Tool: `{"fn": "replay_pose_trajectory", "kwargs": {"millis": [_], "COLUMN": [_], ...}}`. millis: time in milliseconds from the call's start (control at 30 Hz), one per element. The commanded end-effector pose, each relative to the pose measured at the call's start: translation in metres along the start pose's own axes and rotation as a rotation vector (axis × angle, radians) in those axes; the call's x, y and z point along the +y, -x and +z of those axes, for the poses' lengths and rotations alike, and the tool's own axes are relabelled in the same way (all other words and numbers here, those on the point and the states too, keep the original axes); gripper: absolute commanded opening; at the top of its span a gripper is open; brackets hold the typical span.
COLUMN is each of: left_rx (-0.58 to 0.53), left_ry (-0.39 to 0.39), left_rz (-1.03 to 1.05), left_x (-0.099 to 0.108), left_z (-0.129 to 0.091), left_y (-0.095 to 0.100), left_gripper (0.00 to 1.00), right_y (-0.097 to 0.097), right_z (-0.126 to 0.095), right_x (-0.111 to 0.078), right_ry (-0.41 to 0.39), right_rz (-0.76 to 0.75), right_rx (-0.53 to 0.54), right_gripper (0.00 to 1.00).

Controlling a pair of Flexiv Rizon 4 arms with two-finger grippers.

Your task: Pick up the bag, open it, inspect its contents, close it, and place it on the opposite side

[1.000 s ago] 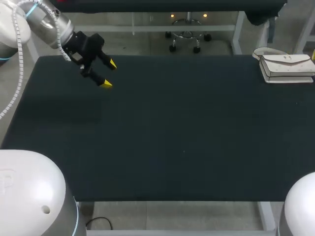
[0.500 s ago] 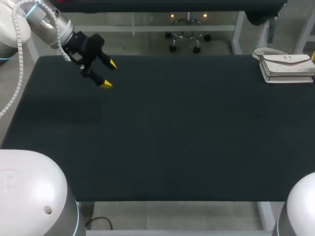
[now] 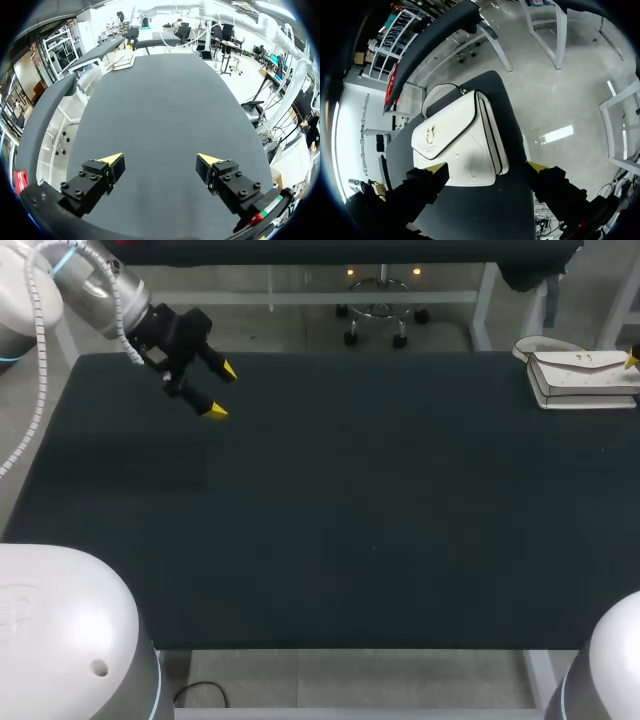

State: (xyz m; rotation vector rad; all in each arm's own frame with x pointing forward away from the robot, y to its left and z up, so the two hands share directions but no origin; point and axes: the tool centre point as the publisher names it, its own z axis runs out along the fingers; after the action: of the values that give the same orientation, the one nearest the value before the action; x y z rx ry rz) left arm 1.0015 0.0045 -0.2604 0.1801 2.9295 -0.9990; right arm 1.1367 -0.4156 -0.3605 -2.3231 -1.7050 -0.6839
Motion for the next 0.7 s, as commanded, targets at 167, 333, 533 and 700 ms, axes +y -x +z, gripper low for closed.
{"fn": "replay_pose_trajectory", "kwargs": {"millis": [167,333,533,700], "left_rx": [-0.001,-0.001,-0.001,-0.001], "left_ry": [-0.002,-0.002,-0.002,-0.002], "left_rz": [0.001,0.001,0.001,0.001], "left_x": [0.0,0.0,0.0,0.0], "left_z": [0.001,0.001,0.001,0.001], "left_y": [0.0,0.0,0.0,0.0], "left_gripper": [1.0,1.0,1.0,1.0], "right_y": [0.008,0.005,0.002,0.001], "right_z": [0.01,0.018,0.022,0.022], "right_x": [0.018,0.022,0.024,0.025], "right_ry": [-0.385,-0.396,-0.405,-0.408], "right_rz": [0.006,0.005,-0.002,-0.007], "right_rx": [0.03,0.037,0.038,0.035], "right_gripper": [1.0,0.98,0.56,0.5]}}
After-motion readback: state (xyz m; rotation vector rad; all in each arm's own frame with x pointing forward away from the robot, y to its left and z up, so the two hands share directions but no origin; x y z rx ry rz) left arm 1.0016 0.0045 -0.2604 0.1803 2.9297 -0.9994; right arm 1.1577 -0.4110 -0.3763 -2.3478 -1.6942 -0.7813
